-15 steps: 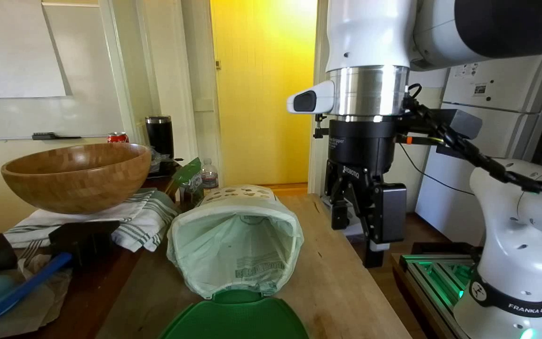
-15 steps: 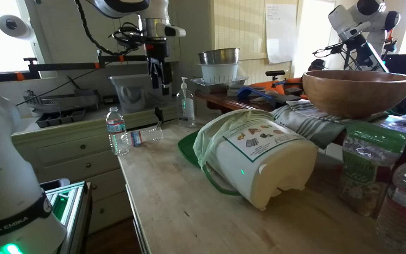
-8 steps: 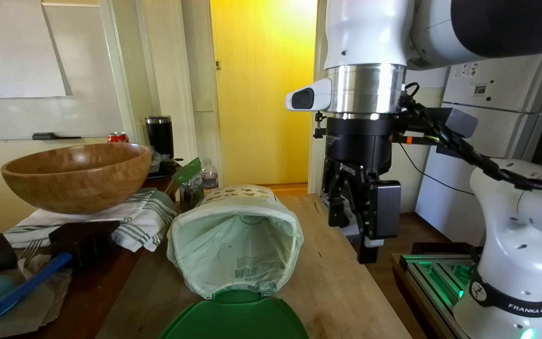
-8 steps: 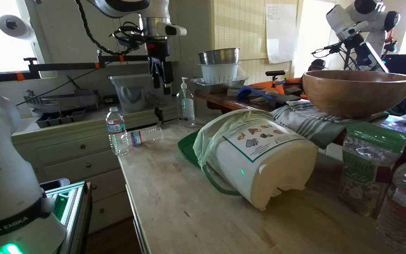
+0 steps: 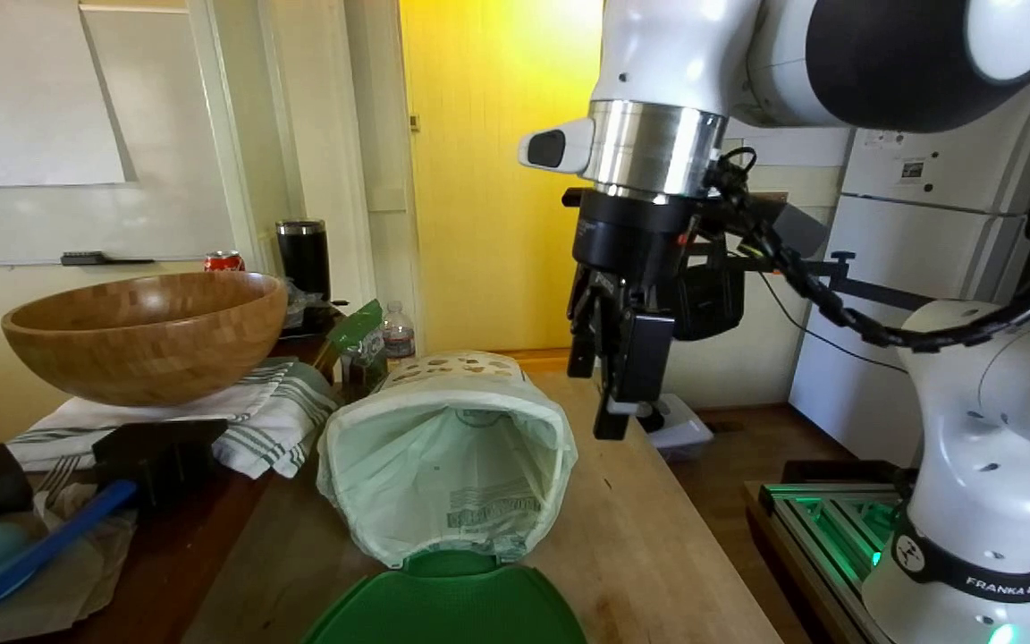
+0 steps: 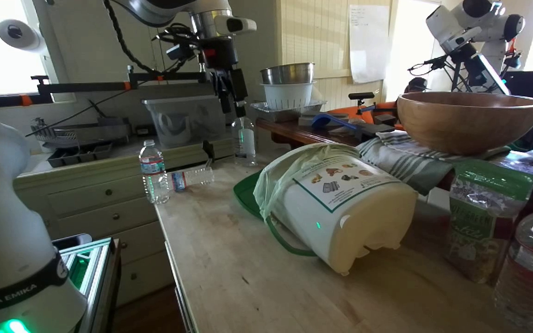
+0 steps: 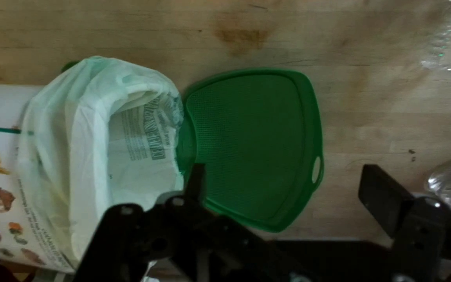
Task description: Pick up the rubbish can and close the lid
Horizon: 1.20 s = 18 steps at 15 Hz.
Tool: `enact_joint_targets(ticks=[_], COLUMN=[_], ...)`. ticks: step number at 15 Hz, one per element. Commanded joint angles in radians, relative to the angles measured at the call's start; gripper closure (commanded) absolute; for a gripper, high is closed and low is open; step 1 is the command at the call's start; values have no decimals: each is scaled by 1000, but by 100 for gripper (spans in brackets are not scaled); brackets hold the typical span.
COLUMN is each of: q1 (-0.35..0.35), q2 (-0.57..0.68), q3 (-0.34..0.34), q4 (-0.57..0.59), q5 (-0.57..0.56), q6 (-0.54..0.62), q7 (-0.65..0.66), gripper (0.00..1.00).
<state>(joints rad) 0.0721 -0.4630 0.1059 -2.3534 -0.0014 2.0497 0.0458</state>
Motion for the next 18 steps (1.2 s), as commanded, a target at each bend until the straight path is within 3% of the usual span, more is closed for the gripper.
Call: enact_joint_targets(ticks=[1,11,18], q1=[-52,-141,-119], q2=[47,199,298], q3=[31,49,27], q4=[31,66,73], q5=[-144,-594,-804], q6=[14,83,116], q7=[73,271,390], gripper=[0,0,0])
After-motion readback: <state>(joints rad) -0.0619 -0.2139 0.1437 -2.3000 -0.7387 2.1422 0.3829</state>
